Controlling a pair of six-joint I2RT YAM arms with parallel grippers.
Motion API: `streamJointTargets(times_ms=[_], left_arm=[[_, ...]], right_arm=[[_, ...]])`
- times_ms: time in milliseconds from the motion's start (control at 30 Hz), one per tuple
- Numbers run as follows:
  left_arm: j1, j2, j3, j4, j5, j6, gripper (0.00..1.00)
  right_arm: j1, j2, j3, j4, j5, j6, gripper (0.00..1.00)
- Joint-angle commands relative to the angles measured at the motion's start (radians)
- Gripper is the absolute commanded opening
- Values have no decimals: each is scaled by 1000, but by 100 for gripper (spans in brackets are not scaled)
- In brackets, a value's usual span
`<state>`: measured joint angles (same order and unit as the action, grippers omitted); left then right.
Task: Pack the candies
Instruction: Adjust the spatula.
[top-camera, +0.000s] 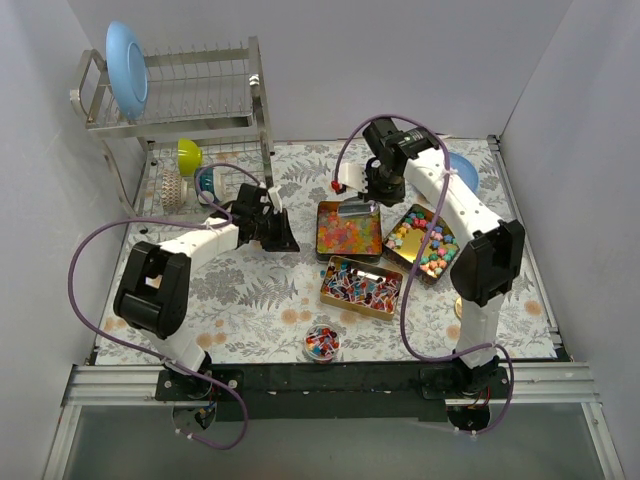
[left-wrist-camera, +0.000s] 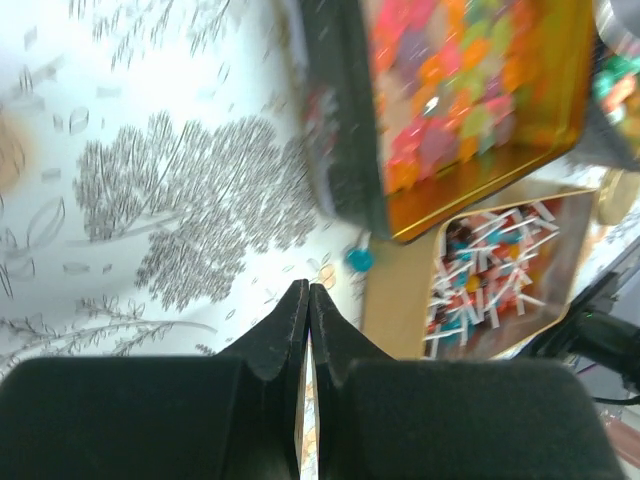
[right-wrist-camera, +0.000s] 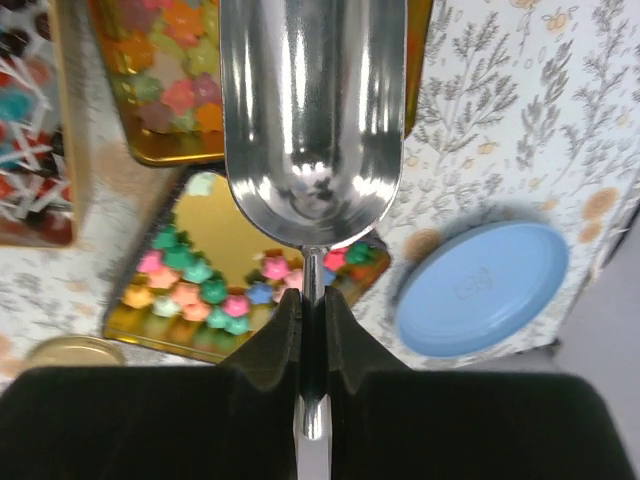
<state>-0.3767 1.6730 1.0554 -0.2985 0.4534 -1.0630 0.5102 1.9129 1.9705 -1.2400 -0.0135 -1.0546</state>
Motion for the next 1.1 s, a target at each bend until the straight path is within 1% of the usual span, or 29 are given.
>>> streamJointTargets(times_ms=[0, 33, 67, 100, 167, 300, 500, 600, 667, 733, 933, 1067], left_arm=[[-13, -39, -72, 39, -44, 14, 0], [-13, -35, -87, 53, -41, 12, 0], [-13, -27, -93, 77, -35, 11, 0], [-13, -19, -95, 88, -30, 6, 0], [-13, 8, -98, 111, -15, -5, 0], [-16, 22, -126, 176, 10, -31, 0], [-34, 62, -141, 245, 82, -35, 0], [-36, 67, -150, 274, 122, -38, 0], [-36, 65, -167, 333, 145, -48, 0], [-36, 62, -186, 358, 179, -67, 0], [-51, 54, -213, 420, 206, -77, 0], [-59, 67, -227, 446, 228, -89, 0]], right_arm=[[2, 50, 79, -65, 157, -221, 1], [5, 54, 74, -62, 184, -257, 1], [5, 55, 68, -59, 242, -287, 1], [7, 61, 62, -50, 268, -350, 1], [10, 66, 47, -42, 343, -402, 1], [22, 75, 27, 19, 441, -524, 1], [65, 95, 10, 68, 544, -608, 1], [94, 89, -44, 108, 609, -656, 1], [109, 77, -71, 149, 644, -705, 1], [117, 72, -114, 175, 679, -737, 1], [131, 89, -136, 200, 754, -800, 1], [134, 84, -182, 254, 787, -858, 1]])
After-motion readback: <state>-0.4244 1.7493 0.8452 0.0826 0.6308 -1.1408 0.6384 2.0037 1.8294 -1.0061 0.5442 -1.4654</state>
